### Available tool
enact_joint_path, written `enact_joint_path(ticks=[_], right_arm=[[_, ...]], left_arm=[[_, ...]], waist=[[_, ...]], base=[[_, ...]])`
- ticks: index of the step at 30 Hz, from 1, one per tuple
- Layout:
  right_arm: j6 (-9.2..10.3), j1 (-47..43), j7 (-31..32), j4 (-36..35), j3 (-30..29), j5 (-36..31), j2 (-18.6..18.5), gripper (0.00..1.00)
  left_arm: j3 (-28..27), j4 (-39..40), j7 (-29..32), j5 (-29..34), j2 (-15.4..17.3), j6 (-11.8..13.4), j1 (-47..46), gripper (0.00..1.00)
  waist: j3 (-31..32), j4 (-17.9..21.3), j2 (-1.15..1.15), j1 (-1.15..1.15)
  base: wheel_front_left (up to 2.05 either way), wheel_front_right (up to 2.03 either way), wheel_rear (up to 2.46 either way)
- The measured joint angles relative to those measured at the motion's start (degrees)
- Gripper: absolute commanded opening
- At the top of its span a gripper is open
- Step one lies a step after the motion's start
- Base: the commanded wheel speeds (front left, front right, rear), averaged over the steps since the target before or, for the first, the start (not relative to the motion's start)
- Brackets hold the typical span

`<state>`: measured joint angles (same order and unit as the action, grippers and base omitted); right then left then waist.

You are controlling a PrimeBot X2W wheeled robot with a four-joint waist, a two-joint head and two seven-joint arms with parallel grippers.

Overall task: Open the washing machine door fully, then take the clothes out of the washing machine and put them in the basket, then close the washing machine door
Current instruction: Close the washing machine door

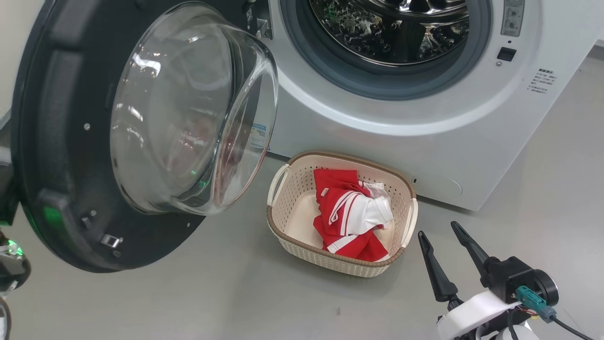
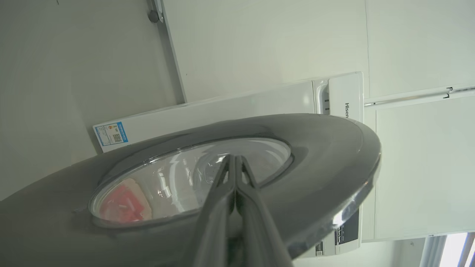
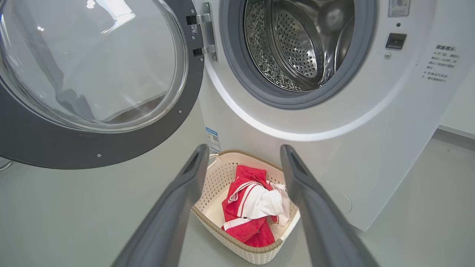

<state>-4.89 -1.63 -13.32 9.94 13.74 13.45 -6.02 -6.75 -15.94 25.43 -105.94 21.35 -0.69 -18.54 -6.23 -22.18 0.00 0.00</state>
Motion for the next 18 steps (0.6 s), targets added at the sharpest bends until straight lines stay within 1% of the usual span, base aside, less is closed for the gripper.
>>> enact_joint_path(ticks=[7, 18], right_arm=[[0.02, 0.06, 0.0, -0.26, -0.12, 0.0, -0.2, 1.0], [0.05, 1.49, 0.16, -0.58, 0.15, 0.0, -0.24, 1.0]], left_arm=[[2.03, 2.21, 6.06, -3.05, -0.57, -1.99, 0.09, 0.0], [4.87, 7.04, 13.44, -4.94, -0.67, -3.22, 1.8, 0.0]], waist=[[-0.59, 0.08, 0.0, 0.0], [-1.46, 1.05, 0.0, 0.0]], base=[[0.0, 0.0, 0.0], [0.0, 0.0, 0.0]])
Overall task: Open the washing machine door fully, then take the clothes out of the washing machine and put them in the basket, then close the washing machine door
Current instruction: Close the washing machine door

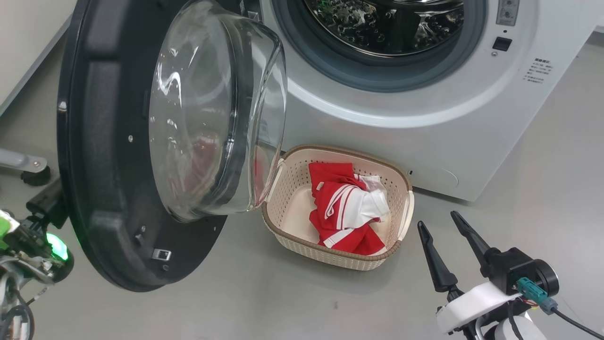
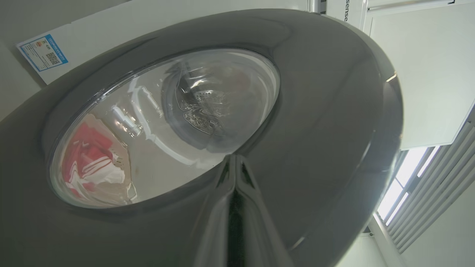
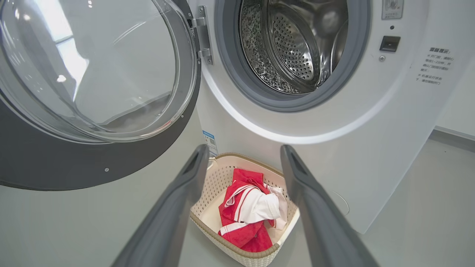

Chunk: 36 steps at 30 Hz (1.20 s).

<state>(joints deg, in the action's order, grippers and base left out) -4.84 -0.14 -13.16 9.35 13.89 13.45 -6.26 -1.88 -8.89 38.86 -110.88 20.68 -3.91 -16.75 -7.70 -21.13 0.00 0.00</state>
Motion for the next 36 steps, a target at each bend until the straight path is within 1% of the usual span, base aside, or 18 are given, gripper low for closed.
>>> enact_joint_path(ticks=[3, 9, 20, 27, 28, 34, 36], right_arm=[[-0.02, 0.26, 0.0, 0.01, 0.02, 0.0, -0.01, 1.0], [-0.04, 0.95, 0.0, 0.19, 0.45, 0.01, 0.1, 1.0], [-0.05, 1.43, -0.01, 0.65, 1.08, 0.1, 0.73, 1.0], [-0.05, 2.14, -0.07, 0.96, 1.43, 0.27, 1.01, 1.0], [-0.05, 2.14, -0.07, 0.96, 1.43, 0.27, 1.01, 1.0], [-0.05, 2.4, -0.25, 1.15, 1.46, 0.62, 1.49, 1.0], [-0.04, 2.61, -0.26, 1.16, 1.51, 0.63, 1.74, 1.0]], left_arm=[[0.63, 1.59, 1.51, -1.03, -0.03, -0.47, 0.63, 0.0], [2.44, 5.68, 3.79, -1.07, -0.13, -1.03, 2.24, 0.0], [5.84, 11.57, 7.04, -1.05, -1.48, -1.77, 3.88, 0.0], [5.98, 13.16, 7.46, -0.98, -1.4, -1.77, 4.15, 0.0], [5.98, 13.16, 7.46, -0.98, -1.4, -1.77, 4.15, 0.0], [5.92, 14.46, 7.45, -0.88, -1.29, -1.59, 4.14, 0.0], [5.88, 15.03, 7.44, -0.89, -1.27, -1.15, 4.09, 0.0]], waist=[[-0.24, 0.66, 0.0, 0.0], [-0.47, 2.38, 0.0, 0.0], [-0.62, 6.52, 0.0, 0.0], [-1.06, 10.25, 0.0, 0.0], [-1.06, 10.25, 0.0, 0.0], [-1.79, 14.17, 0.0, 0.0], [-2.11, 15.6, 0.0, 0.0]], base=[[0.0, 0.0, 0.0], [0.0, 0.0, 0.0], [0.0, 0.0, 0.0], [0.0, 0.0, 0.0], [0.0, 0.0, 0.0], [0.0, 0.0, 0.0], [0.0, 0.0, 0.0]])
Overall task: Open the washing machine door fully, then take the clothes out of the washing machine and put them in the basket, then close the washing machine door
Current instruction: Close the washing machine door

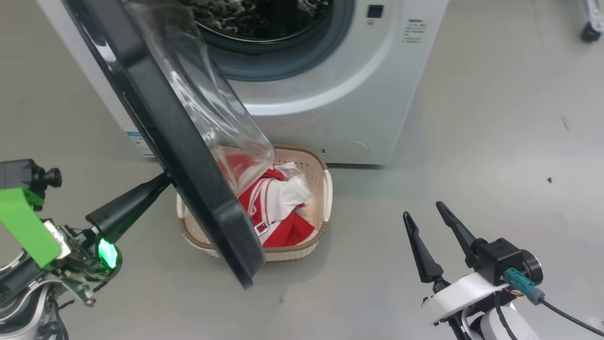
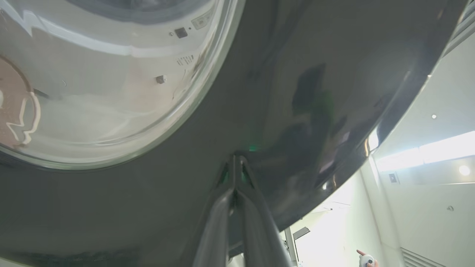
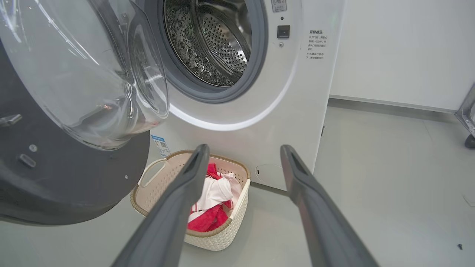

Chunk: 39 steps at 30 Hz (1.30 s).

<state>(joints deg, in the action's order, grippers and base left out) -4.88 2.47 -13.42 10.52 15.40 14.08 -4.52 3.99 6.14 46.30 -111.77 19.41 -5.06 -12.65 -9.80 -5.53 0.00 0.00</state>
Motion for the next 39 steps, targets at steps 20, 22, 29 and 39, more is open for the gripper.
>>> enact_joint_path(ticks=[20, 22, 29, 39], right_arm=[[-0.01, 4.81, -0.52, -0.01, 0.18, 1.56, 0.92, 1.0], [-0.01, 5.47, -0.53, -0.01, 0.25, 1.7, 0.99, 1.0], [-0.09, 7.26, -0.59, 0.34, 0.88, 3.39, 1.19, 1.0], [-0.35, 9.98, -0.6, 0.96, 1.35, 4.55, 1.53, 1.0]], left_arm=[[0.42, 0.89, -3.57, 3.63, 0.43, 5.32, -9.53, 0.0], [0.42, 0.18, -4.17, 4.08, 0.37, 6.14, -11.2, 0.0], [0.29, -1.91, -6.3, 6.51, -0.01, 8.37, -17.09, 0.0], [-0.01, -7.33, -9.78, 8.87, -0.47, 9.57, -24.67, 0.0]], waist=[[-6.67, 13.1, 0.0, 0.0], [-7.62, 14.03, 0.0, 0.0], [-10.54, 17.3, 0.0, 0.0], [-14.04, 22.26, 0.0, 0.0]], base=[[0.0, 0.0, 0.0], [0.0, 0.0, 0.0], [0.0, 0.0, 0.0], [0.0, 0.0, 0.0]])
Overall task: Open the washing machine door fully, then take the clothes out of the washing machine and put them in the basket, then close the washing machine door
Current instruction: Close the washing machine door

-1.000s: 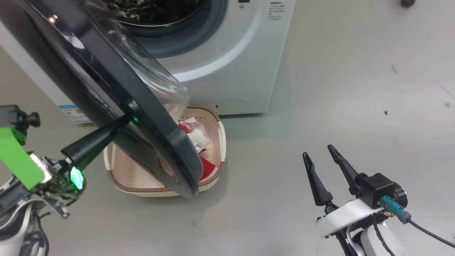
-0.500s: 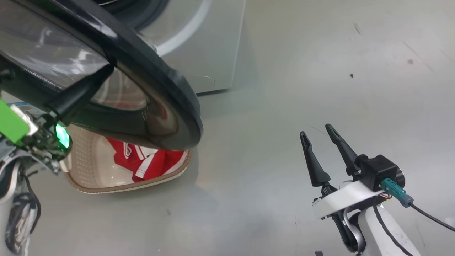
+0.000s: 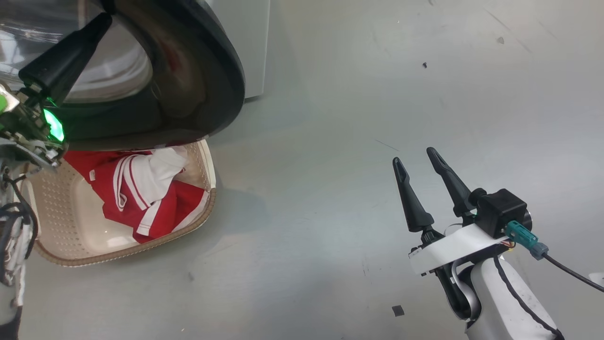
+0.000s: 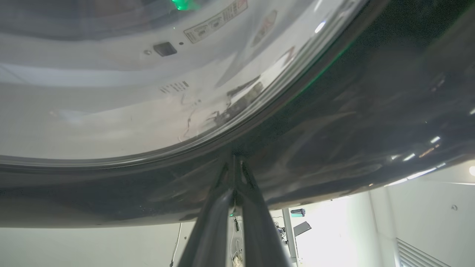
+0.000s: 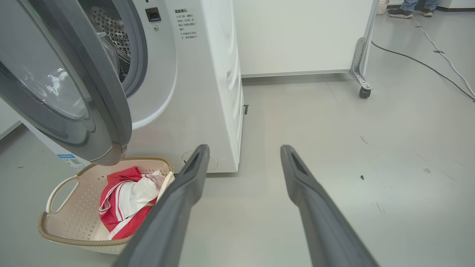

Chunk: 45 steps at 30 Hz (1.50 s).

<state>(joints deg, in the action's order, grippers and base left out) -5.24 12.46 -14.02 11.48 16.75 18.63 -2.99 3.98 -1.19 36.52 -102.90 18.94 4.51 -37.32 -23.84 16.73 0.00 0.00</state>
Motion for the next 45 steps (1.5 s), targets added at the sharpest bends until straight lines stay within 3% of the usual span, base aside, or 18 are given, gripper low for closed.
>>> enact_joint_path(ticks=[21, 37, 45], right_arm=[[-0.01, 1.29, -0.08, -0.35, -0.54, 1.63, 0.27, 1.0], [0.12, 1.23, -0.43, -0.02, -1.29, 1.29, 0.31, 1.0], [0.34, 0.92, -0.43, 0.3, -2.27, 0.16, 0.3, 1.0]], left_arm=[[1.87, -9.39, -2.09, 2.13, -2.63, -0.37, -8.85, 0.0], [1.93, -14.85, -1.94, 1.61, -5.11, -5.6, -9.46, 0.0], [0.59, -15.21, -1.88, 0.69, -5.63, -8.44, -5.09, 0.0]], waist=[[-2.07, 3.05, 0.0, 0.0], [0.3, 0.9, 0.0, 0.0], [1.76, -1.65, 0.0, 0.0]], base=[[0.0, 0.0, 0.0], [0.0, 0.0, 0.0], [0.0, 0.0, 0.0]])
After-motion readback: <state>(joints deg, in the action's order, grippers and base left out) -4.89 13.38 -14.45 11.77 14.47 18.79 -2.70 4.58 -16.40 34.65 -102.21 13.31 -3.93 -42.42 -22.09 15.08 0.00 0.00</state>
